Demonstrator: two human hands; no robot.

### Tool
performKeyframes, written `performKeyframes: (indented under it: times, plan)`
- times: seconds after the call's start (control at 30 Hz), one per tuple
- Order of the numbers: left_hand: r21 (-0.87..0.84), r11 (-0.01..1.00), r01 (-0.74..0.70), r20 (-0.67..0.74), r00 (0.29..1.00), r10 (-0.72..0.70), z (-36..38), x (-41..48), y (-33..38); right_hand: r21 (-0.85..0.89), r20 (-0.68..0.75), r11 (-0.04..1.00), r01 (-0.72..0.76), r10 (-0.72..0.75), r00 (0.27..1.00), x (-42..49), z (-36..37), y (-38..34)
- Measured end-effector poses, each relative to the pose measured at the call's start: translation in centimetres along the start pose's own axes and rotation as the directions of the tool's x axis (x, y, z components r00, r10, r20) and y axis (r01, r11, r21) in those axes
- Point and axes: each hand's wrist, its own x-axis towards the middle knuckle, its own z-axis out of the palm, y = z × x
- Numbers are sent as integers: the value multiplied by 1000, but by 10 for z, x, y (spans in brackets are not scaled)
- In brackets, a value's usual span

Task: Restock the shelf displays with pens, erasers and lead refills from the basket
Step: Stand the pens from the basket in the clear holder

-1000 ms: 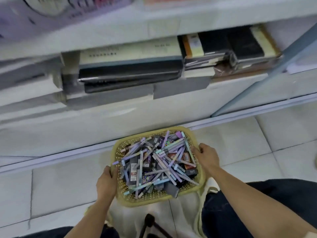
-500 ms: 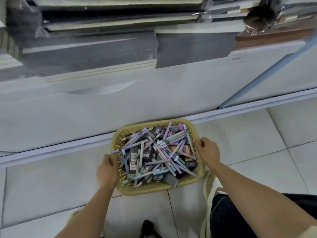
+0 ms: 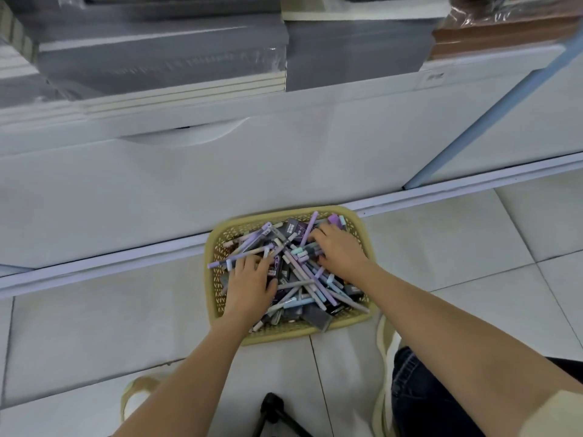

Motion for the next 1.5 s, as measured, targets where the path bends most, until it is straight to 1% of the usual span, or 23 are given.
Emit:
performKeyframes:
  times: [0.1, 0.13, 0.2, 0.27, 0.3, 0.33, 0.4, 0.43, 0.47, 0.5, 0.53, 0.6, 0.67, 0.77, 0.87, 1.0, 1.1, 1.27, 1.33, 1.37, 1.43, 1.47, 1.5]
  plan:
    - [-28, 999, 36, 2, 999, -36, 1, -5, -3, -117, 63, 992, 52, -45, 997, -1, 1, -1]
    - [-46, 998, 38, -13, 999, -39, -1, -6, -4, -113, 68, 992, 59, -52, 996, -1, -1, -1]
    - [-107, 994, 8, -73, 997, -16, -5, -7, -3, -4, 31, 999, 54, -53, 998, -1, -10, 0]
    - [-258, 965, -35, -139, 990, -1, -11, -5, 1, 221, -33, 975, 30, -23, 999, 0, -27, -2]
    - [-396, 917, -33, -137, 990, -23, -16, -3, 6, 378, -47, 926, 5, 14, 999, 0, -37, -4]
    - [-559, 829, 2, -80, 995, -56, -22, -2, 12, 541, -42, 840, -28, 60, 997, -2, -48, -7]
    - [-828, 542, 146, 137, 989, -59, -36, 0, 27, 815, 25, 575, -74, 94, 995, -8, -66, -18]
    - [-890, 400, 218, 229, 973, -21, -42, 2, 34, 892, 57, 443, -87, 81, 995, -11, -72, -25]
    - [-917, 302, 260, 281, 959, 27, -46, 3, 38, 935, 78, 342, -92, 56, 995, -12, -75, -30]
    - [-930, 256, 263, 288, 955, 66, -50, 2, 43, 958, 92, 270, -96, 26, 995, -14, -78, -36]
    - [-938, 250, 242, 269, 959, 83, -54, 1, 45, 967, 101, 236, -98, -3, 995, -14, -81, -41]
    - [-950, 258, 177, 201, 977, 71, -62, -3, 49, 977, 100, 196, -89, -47, 994, -14, -89, -50]
    - [-960, 247, 131, 145, 989, 39, -72, -6, 49, 989, 63, 137, -55, -51, 997, -15, -104, -57]
    - [-955, 293, 45, 50, 999, 7, -100, -12, 52, 991, -68, 113, 65, 28, 997, -18, -136, -62]
    - [-953, 290, -86, -84, 996, 21, -135, -21, 68, 967, -222, 143, 211, 65, 973, -25, -182, -67]
    - [-895, 328, -302, -308, 951, 34, -190, -36, 99, 891, -375, 258, 373, -42, 926, -47, -259, -75]
    - [-805, 394, -443, -466, 884, 41, -240, -47, 120, 798, -497, 328, 506, -118, 860, -69, -323, -80]
    - [-633, 451, -630, -703, 711, 7, -329, -65, 144, 648, -732, 317, 692, 8, 681, -96, -417, -85]
    - [-564, 490, -664, -762, 647, 0, -356, -73, 148, 571, -797, 396, 720, 53, 602, -102, -442, -85]
    - [-505, 544, -670, -797, 603, 4, -367, -75, 148, 536, -820, 445, 718, 72, 568, -104, -453, -84]
    - [-307, 714, -629, -872, 486, 54, -386, -75, 145, 482, -850, 541, 689, 100, 516, -105, -470, -85]
    - [-222, 781, -584, -892, 445, 80, -394, -73, 142, 471, -852, 582, 663, 103, 514, -104, -476, -85]
    - [-181, 823, -538, -897, 434, 86, -400, -71, 140, 471, -842, 613, 635, 95, 532, -102, -480, -87]
